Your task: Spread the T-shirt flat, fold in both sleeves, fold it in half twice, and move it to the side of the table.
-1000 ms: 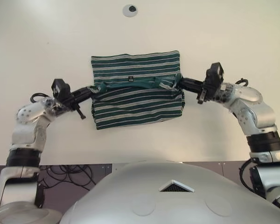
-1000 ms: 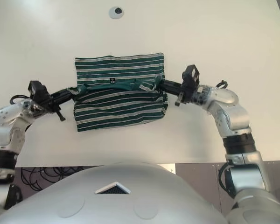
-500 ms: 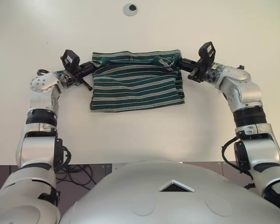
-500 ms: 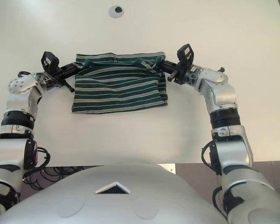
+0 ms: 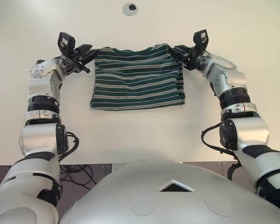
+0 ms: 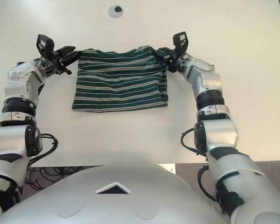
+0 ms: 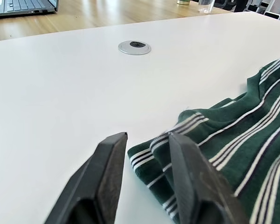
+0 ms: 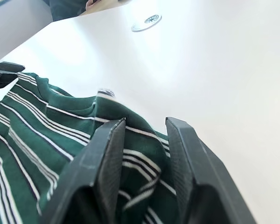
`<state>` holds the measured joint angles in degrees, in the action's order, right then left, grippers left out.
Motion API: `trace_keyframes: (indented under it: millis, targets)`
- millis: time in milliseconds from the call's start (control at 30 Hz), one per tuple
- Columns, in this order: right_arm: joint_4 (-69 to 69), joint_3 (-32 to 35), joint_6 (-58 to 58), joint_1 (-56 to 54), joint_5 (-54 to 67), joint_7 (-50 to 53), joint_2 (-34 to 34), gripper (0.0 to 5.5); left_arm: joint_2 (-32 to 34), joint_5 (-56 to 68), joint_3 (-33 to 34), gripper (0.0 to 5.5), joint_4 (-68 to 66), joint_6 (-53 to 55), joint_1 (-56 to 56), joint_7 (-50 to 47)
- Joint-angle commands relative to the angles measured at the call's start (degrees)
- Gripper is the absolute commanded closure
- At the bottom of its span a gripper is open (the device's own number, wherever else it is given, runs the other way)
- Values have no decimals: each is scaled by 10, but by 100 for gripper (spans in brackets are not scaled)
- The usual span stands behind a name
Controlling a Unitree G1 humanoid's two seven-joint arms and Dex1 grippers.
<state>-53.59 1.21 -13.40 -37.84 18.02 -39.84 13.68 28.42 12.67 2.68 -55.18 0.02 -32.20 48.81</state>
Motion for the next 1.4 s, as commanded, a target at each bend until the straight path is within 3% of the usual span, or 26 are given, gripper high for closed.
trace_keyframes:
  millis: [33, 133, 267, 400, 600, 767, 900, 1067, 1200, 1400]
  targets:
    - [-17, 21, 50, -17, -10, 3, -5, 396, 0, 15, 35, 391, 7, -23, -13, -7]
    - [54, 0, 178, 29, -44, -37, 11, 396, -12, 115, 70, 391, 219, -38, 75, 83]
    - [119, -46, 357, 89, -110, -78, 48, 396, -11, 127, -21, 391, 491, -60, 250, 155]
    - [111, -87, 421, 99, -177, -79, 65, 396, 11, 53, -86, 391, 533, -111, 321, 180]
    - [48, -171, 490, 96, -329, -26, 112, 396, 54, -99, -132, 391, 442, -219, 330, 146]
    - [48, -210, 495, 102, -383, -22, 149, 396, 95, -276, -163, 391, 364, -311, 291, 29]
    - [139, -237, 476, 159, -355, -118, 183, 396, 138, -422, -193, 391, 321, -369, 240, -83]
    - [384, -249, 366, 258, -223, -235, 228, 396, 182, -619, -270, 391, 245, -450, 138, -255]
    - [552, -264, 263, 313, -121, -286, 238, 396, 180, -728, -332, 391, 173, -450, 60, -387]
    - [634, -224, 135, 308, -13, -268, 208, 396, 184, -874, -428, 391, 106, -421, -40, -610]
